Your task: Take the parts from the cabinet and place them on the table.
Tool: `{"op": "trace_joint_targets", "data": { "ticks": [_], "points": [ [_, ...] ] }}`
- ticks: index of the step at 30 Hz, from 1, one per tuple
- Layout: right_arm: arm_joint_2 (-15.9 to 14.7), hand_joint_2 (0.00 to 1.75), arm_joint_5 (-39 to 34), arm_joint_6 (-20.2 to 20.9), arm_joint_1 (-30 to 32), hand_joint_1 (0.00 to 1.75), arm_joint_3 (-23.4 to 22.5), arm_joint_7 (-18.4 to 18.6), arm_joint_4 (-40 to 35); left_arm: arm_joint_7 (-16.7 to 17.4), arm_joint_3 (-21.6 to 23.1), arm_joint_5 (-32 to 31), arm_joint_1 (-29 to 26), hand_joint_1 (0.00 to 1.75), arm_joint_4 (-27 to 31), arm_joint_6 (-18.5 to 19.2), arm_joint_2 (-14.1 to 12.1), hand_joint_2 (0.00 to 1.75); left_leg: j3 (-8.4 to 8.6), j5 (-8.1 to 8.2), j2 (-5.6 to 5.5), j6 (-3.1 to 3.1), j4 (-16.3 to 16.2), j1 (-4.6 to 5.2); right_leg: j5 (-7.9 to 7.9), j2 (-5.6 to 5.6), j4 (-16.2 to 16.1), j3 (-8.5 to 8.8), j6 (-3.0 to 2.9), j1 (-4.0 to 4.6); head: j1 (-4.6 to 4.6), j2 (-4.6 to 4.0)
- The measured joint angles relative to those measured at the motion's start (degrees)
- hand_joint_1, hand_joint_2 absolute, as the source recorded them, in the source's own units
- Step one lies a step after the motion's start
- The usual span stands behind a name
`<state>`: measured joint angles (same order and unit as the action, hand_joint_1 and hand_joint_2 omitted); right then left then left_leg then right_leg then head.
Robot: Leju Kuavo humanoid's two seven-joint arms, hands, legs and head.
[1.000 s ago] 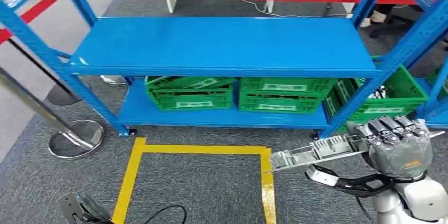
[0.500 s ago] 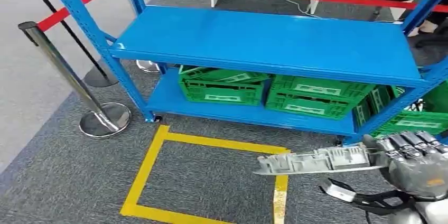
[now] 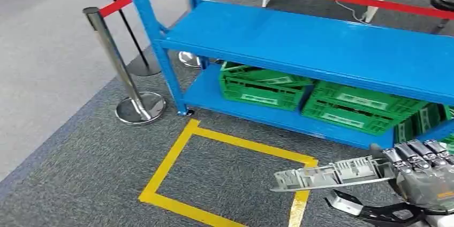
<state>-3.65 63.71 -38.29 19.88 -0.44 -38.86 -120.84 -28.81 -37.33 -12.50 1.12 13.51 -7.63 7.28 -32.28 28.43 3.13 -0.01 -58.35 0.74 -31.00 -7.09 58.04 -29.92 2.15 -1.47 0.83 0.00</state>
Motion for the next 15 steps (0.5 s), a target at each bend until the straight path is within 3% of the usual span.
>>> {"op": "trace_joint_targets", "data": {
  "ticks": [1, 2, 3, 4, 6, 7, 8, 10, 11, 12, 13, 15],
  "points": [
    [0.0, 1.75, -0.1, 0.0, 0.0, 1.75, 0.0, 0.0, -0.2, 0.0, 0.0, 0.0, -0.1, 0.0, -0.1, 0.0, -0.3, 0.0, 0.09, -0.31, -0.67, 0.51, 0.4, -0.04, -0.07, -0.53, -0.2, 0.28, 0.43, -0.12, 0.04, 0.0],
    [0.0, 1.75, -0.1, 0.0, 0.0, 1.75, 0.0, 0.0, -0.2, 0.0, 0.0, -0.1, -0.3, 0.0, -0.2, 0.0, -0.3, 0.0, 0.32, -0.72, -1.08, 1.0, 1.0, -0.4, -1.18, 2.15, 0.7, -0.34, 0.65, -0.32, 0.18, 0.0],
    [0.0, 1.75, -0.3, 0.0, 0.2, 1.75, 0.0, 0.0, -0.3, 0.1, 0.0, -0.1, -0.3, 0.0, -0.2, 0.0, -0.3, 0.0, 0.25, -0.89, -1.68, 1.3, 1.1, -0.51, -2.88, 5.05, 2.9, -1.32, 0.52, -0.35, 0.33, 0.0],
    [0.0, 1.75, -0.2, 0.0, 0.4, 1.75, -0.1, 0.0, -0.3, 0.0, 0.1, -0.1, -0.1, 0.0, -0.2, 0.0, -0.5, 0.0, 0.12, -1.03, -2.32, 1.62, 1.1, -0.5, -5.03, 6.29, 6.9, -3.12, 0.41, -0.26, 0.7, 0.0],
    [0.0, 1.75, 0.2, 0.0, 0.6, 1.75, -0.3, 0.0, -0.3, -0.2, 0.1, -0.1, 0.1, 0.0, -0.3, 0.3, -0.6, 0.0, 0.0, -1.13, -3.82, 1.85, 1.1, -0.19, -8.48, 7.05, 16.1, -7.66, 0.35, -0.08, 0.81, 0.0],
    [0.0, 1.75, 0.3, 0.0, 0.7, 1.75, -0.4, 0.0, -0.2, -0.3, 0.0, -0.1, 0.1, 0.0, -0.3, 0.4, -0.6, 0.0, 0.03, -1.14, -4.62, 1.86, 1.1, -0.1, -8.29, 7.05, 18.0, -8.79, 0.31, -0.04, 0.87, 0.0],
    [0.0, 1.75, 0.3, 0.0, 0.8, 1.75, -0.4, 0.0, -0.2, -0.3, 0.0, 0.0, 0.0, 0.0, -0.3, 0.5, -0.7, 0.0, 0.07, -1.14, -5.47, 1.86, 1.0, -0.07, -6.65, 7.06, 16.8, -8.52, 0.23, 0.0, 0.83, 0.0],
    [0.0, 1.75, 0.4, 0.0, 1.0, 1.75, -0.4, 0.0, -0.2, -0.4, 0.0, 0.1, 0.1, 0.0, -0.3, 0.5, -0.7, 0.0, 0.07, -1.08, -7.17, 1.76, 0.6, -0.14, -1.36, 7.63, 8.7, -4.96, 0.15, -0.12, 0.87, 0.0],
    [0.0, 1.75, 0.4, 0.0, 1.1, 1.75, -0.4, 0.0, -0.2, -0.4, 0.0, 0.1, 0.1, 0.0, -0.3, 0.5, -0.7, 0.0, -0.04, -0.87, -7.91, 1.46, 0.1, -0.2, 0.85, 9.51, 4.1, -2.91, 0.18, -0.38, 0.87, 0.0],
    [0.0, 1.75, 0.4, 0.0, 1.1, 1.75, -0.4, 0.0, -0.2, -0.4, 0.0, 0.2, 0.1, 0.0, -0.3, 0.5, -0.8, 0.0, -0.53, -0.71, -8.45, 1.17, -0.2, -0.27, -0.51, 13.02, 3.0, -2.35, 0.16, -0.83, 0.85, 0.0],
    [0.0, 1.75, 0.3, 0.0, 1.4, 1.75, -0.4, 0.0, -0.3, -0.3, 0.0, 0.2, 0.3, 0.0, -0.3, 0.5, -0.9, 0.0, -1.3, -0.55, -9.35, 0.91, -1.4, 0.06, -0.3, 13.24, 1.7, -1.6, 0.13, -0.99, 0.7, 0.0],
    [0.0, 1.75, 0.4, 0.0, 1.8, 1.75, -0.4, 0.0, -0.3, -0.3, 0.0, 0.2, 0.2, 0.0, -0.4, 0.4, -1.0, 0.0, -1.78, -1.04, -10.49, 0.44, -1.0, -0.21, -0.23, 12.05, 2.2, -1.85, -0.11, -0.59, 0.66, 0.02]
  ]
}}
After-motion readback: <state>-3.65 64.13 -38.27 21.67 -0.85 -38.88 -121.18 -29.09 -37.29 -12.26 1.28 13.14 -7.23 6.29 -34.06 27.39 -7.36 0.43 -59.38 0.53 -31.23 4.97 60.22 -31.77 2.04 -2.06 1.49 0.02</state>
